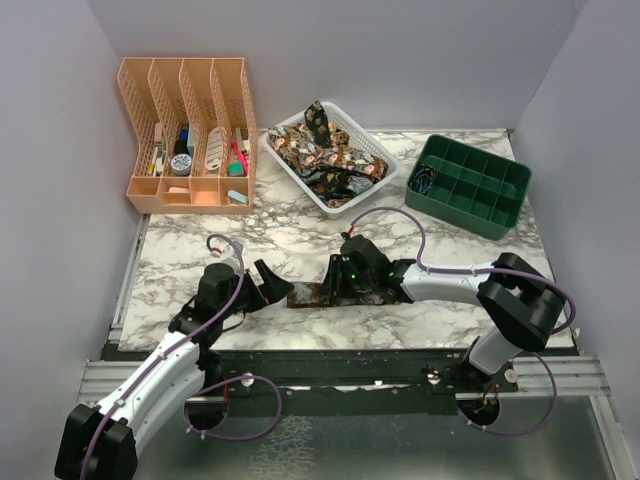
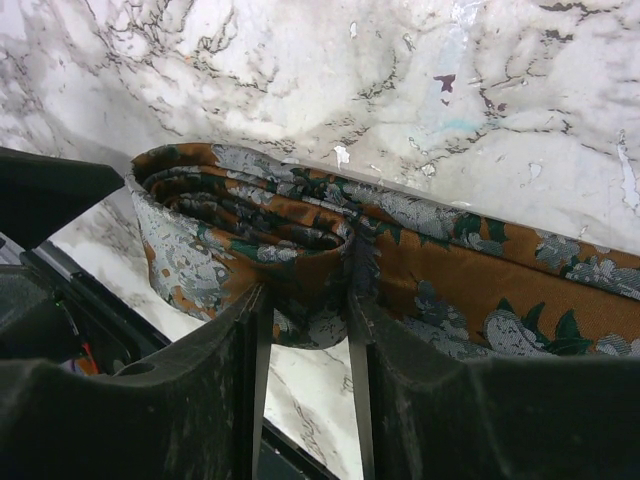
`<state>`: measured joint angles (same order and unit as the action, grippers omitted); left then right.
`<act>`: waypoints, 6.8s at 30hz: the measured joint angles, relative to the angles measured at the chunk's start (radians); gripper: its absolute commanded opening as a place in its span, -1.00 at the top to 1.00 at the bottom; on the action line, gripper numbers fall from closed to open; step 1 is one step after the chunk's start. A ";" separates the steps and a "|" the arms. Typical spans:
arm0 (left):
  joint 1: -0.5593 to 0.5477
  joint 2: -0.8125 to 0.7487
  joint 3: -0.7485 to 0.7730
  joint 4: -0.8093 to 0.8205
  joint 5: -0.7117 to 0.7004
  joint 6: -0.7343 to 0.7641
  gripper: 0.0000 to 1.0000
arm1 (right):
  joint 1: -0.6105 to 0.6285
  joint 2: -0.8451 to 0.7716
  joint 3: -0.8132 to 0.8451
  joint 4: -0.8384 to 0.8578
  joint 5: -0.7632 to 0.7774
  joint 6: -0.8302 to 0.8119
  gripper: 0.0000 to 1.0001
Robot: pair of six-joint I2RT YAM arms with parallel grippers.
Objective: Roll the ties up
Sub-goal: Roll the tie at the center of the board.
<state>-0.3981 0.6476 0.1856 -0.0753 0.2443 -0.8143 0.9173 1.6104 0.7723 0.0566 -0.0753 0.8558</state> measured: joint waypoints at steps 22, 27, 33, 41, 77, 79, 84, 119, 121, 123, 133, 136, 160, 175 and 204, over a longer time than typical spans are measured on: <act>0.000 0.200 -0.033 0.254 0.161 0.039 -0.77 | 0.000 0.000 0.000 -0.056 0.032 -0.004 0.17; 0.000 0.245 -0.033 0.288 0.179 0.057 -0.73 | 0.000 0.000 0.005 -0.062 0.034 -0.016 0.03; 0.000 0.293 -0.029 0.306 0.182 0.070 -0.67 | 0.000 -0.008 0.007 -0.063 0.027 -0.037 -0.15; 0.000 0.282 -0.029 0.307 0.166 0.068 -0.62 | 0.000 -0.034 0.065 -0.061 0.011 -0.058 -0.22; 0.000 0.420 -0.004 0.398 0.175 0.071 -0.49 | -0.029 0.057 0.104 -0.119 0.053 -0.113 0.06; 0.000 0.435 -0.004 0.414 0.175 0.051 -0.47 | -0.029 0.057 0.104 -0.119 0.050 -0.114 0.06; 0.000 0.471 -0.004 0.444 0.175 0.010 -0.35 | -0.029 0.057 0.104 -0.119 0.047 -0.116 0.05; -0.037 0.596 0.023 0.527 0.238 -0.049 -0.29 | -0.029 0.057 0.104 -0.119 0.047 -0.124 0.03; -0.042 0.597 0.027 0.525 0.238 -0.050 -0.29 | -0.029 0.057 0.104 -0.119 0.047 -0.124 0.03; -0.046 0.599 0.030 0.522 0.238 -0.049 -0.29 | -0.029 0.057 0.104 -0.119 0.047 -0.124 0.03; -0.049 0.600 0.031 0.518 0.237 -0.050 -0.09 | -0.029 0.057 0.104 -0.120 0.048 -0.124 0.02; -0.050 0.600 0.031 0.502 0.236 -0.051 0.00 | -0.029 0.057 0.104 -0.120 0.048 -0.124 0.02; -0.087 0.510 0.224 0.098 0.043 0.054 0.16 | -0.058 -0.126 0.111 -0.229 0.105 -0.207 -0.57; -0.263 0.641 0.522 -0.242 -0.262 0.171 0.16 | -0.234 -0.222 0.006 -0.280 0.140 -0.252 -0.58; -0.628 0.999 0.978 -0.661 -0.799 0.123 0.15 | -0.385 -0.319 -0.157 -0.259 0.066 -0.203 -0.60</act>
<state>-1.0256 1.6470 1.1641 -0.7368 -0.5545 -0.6910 0.5323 1.2919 0.6151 -0.2020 -0.0097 0.6533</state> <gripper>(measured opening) 0.421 0.801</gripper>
